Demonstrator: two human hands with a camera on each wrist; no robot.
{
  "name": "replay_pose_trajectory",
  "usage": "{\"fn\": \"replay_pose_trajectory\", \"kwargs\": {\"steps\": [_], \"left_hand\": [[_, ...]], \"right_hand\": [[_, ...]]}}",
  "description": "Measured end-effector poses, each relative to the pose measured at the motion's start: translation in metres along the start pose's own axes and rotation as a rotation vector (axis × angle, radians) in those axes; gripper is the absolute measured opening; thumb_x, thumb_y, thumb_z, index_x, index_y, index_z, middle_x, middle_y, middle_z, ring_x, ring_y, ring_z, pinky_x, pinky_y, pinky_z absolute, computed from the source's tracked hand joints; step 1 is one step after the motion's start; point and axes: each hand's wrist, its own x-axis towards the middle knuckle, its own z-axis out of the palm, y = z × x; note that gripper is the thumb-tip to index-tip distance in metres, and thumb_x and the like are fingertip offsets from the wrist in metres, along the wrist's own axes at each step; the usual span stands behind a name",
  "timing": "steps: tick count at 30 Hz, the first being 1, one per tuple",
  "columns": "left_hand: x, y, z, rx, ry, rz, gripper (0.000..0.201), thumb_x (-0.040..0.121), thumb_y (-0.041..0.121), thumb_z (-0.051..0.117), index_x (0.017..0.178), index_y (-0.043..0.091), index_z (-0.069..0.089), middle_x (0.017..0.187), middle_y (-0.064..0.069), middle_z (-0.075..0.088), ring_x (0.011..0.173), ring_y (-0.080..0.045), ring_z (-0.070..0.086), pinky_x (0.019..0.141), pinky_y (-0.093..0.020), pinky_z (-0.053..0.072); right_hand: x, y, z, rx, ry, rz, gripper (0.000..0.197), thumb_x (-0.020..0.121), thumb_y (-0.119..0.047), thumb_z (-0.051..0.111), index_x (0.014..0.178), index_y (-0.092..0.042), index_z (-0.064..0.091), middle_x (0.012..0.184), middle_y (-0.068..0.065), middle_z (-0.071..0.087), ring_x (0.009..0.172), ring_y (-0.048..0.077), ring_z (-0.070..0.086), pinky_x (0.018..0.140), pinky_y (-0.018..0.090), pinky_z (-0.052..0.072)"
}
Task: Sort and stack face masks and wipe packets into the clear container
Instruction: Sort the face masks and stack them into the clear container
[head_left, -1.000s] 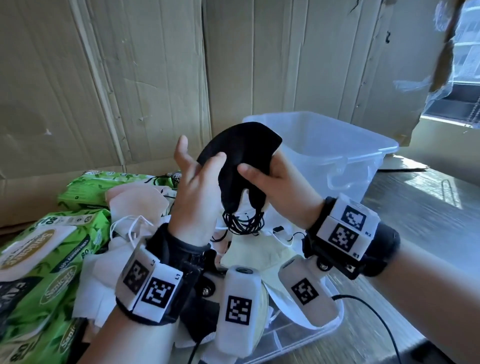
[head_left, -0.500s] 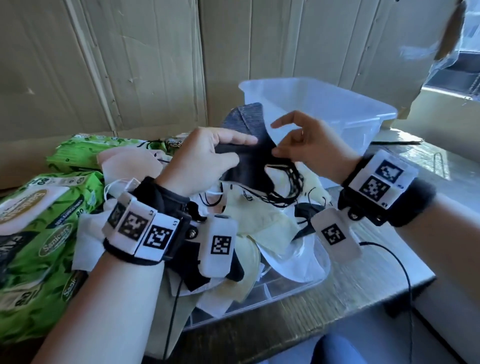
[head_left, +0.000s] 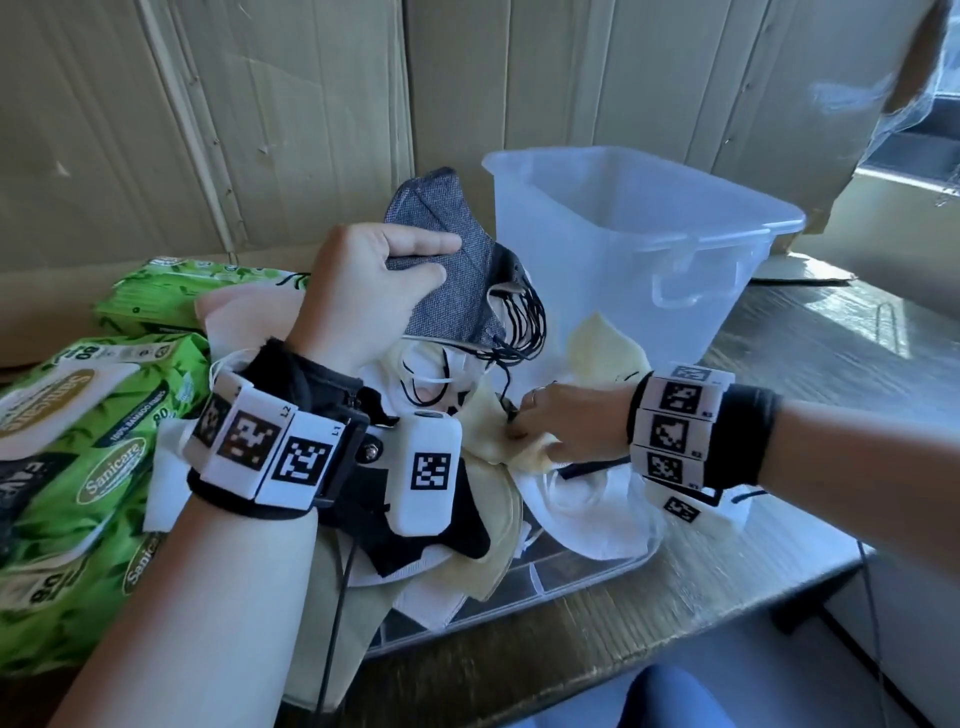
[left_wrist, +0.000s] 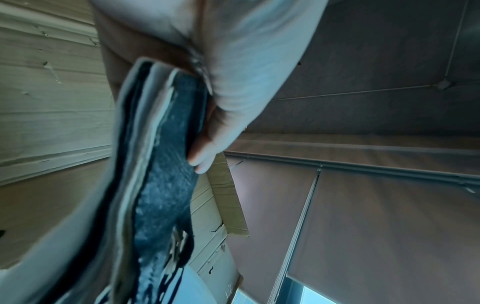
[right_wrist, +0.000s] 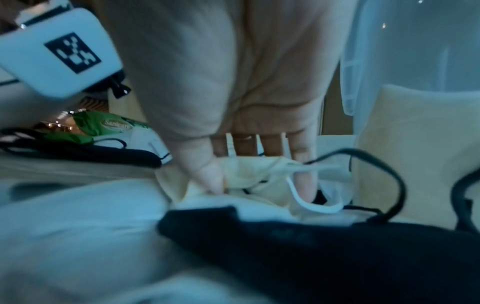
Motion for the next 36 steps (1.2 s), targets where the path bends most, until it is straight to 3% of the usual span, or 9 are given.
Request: {"fn": "replay_pose_trajectory", "kwargs": {"steps": [6, 10, 14, 18, 22, 26, 29, 33, 36], "left_hand": [[0.003, -0.005, -0.004, 0.013, 0.025, -0.052, 0.023, 0.085, 0.009, 0.063, 0.094, 0.029, 0.070, 0.085, 0.019, 0.066, 0.079, -0.019, 0.056, 0.054, -0.003, 0.038], [0.006, -0.008, -0.009, 0.057, 0.102, -0.087, 0.018, 0.085, 0.012, 0.062, 0.100, 0.016, 0.073, 0.096, 0.006, 0.069, 0.089, -0.005, 0.060, 0.066, 0.003, 0.038], [0.004, -0.007, -0.008, 0.068, 0.115, -0.097, 0.016, 0.087, 0.018, 0.062, 0.094, 0.012, 0.075, 0.092, 0.004, 0.071, 0.085, -0.004, 0.059, 0.070, -0.010, 0.042], [-0.001, 0.000, 0.000, 0.017, 0.058, -0.079, 0.019, 0.088, 0.023, 0.062, 0.074, 0.018, 0.075, 0.079, 0.001, 0.073, 0.075, -0.008, 0.064, 0.067, -0.021, 0.045], [-0.006, 0.007, 0.005, -0.030, 0.042, -0.031, 0.017, 0.087, 0.022, 0.063, 0.073, 0.024, 0.073, 0.064, 0.028, 0.065, 0.067, 0.014, 0.058, 0.062, -0.004, 0.041], [-0.005, 0.007, 0.008, -0.065, 0.025, -0.024, 0.034, 0.081, 0.056, 0.052, 0.076, 0.023, 0.059, 0.069, 0.000, 0.049, 0.067, -0.011, 0.044, 0.060, -0.022, 0.031], [-0.006, 0.010, 0.010, -0.173, -0.061, -0.074, 0.062, 0.066, 0.082, 0.036, 0.082, 0.023, 0.048, 0.078, -0.004, 0.048, 0.073, -0.012, 0.044, 0.071, -0.030, 0.031], [-0.006, 0.013, 0.007, -0.263, -0.020, -0.102, 0.051, 0.072, 0.061, 0.056, 0.062, 0.011, 0.060, 0.061, -0.009, 0.051, 0.063, -0.014, 0.044, 0.062, -0.031, 0.034], [0.000, 0.002, 0.004, -0.297, -0.065, -0.123, 0.048, 0.075, 0.039, 0.063, 0.076, -0.009, 0.058, 0.067, -0.012, 0.055, 0.064, -0.021, 0.050, 0.065, -0.034, 0.037]], "right_hand": [[-0.004, 0.011, -0.039, -0.001, 0.170, 0.203, 0.029, 0.097, -0.009, 0.034, 0.115, -0.009, 0.057, 0.112, 0.009, 0.060, 0.104, 0.026, 0.054, 0.061, 0.020, 0.029], [-0.028, 0.034, -0.072, 0.574, 0.552, 0.344, 0.028, 0.088, -0.005, 0.045, 0.060, -0.011, 0.049, 0.057, 0.004, 0.047, 0.047, 0.007, 0.047, 0.043, 0.020, 0.034], [-0.049, 0.044, -0.095, 0.857, 0.993, 0.418, 0.020, 0.085, -0.007, 0.049, 0.067, 0.000, 0.056, 0.062, 0.011, 0.046, 0.053, 0.014, 0.039, 0.049, 0.023, 0.030], [-0.050, 0.036, -0.099, 0.737, 1.274, 0.486, 0.014, 0.081, -0.008, 0.051, 0.070, -0.006, 0.058, 0.064, 0.009, 0.055, 0.058, 0.017, 0.044, 0.054, 0.026, 0.036], [-0.036, 0.016, -0.090, 0.553, 1.272, 0.469, 0.015, 0.087, -0.009, 0.052, 0.093, -0.010, 0.066, 0.065, 0.004, 0.053, 0.061, 0.018, 0.040, 0.053, 0.025, 0.024], [-0.024, 0.001, -0.081, 0.488, 1.338, 0.350, 0.025, 0.079, -0.011, 0.050, 0.095, -0.004, 0.067, 0.058, 0.003, 0.056, 0.054, 0.009, 0.035, 0.053, 0.013, 0.029], [-0.017, -0.013, -0.075, 0.545, 1.209, 0.165, 0.025, 0.075, -0.013, 0.052, 0.092, -0.008, 0.068, 0.061, 0.004, 0.056, 0.055, 0.008, 0.037, 0.056, 0.003, 0.032], [-0.012, -0.020, -0.066, 0.520, 0.954, -0.078, 0.038, 0.081, -0.031, 0.056, 0.114, -0.014, 0.065, 0.098, 0.009, 0.059, 0.084, 0.012, 0.051, 0.080, 0.019, 0.042], [-0.016, -0.013, -0.072, 0.583, 0.975, -0.077, 0.039, 0.087, -0.032, 0.044, 0.109, -0.009, 0.066, 0.100, 0.011, 0.060, 0.096, 0.018, 0.048, 0.085, 0.031, 0.040]]}}
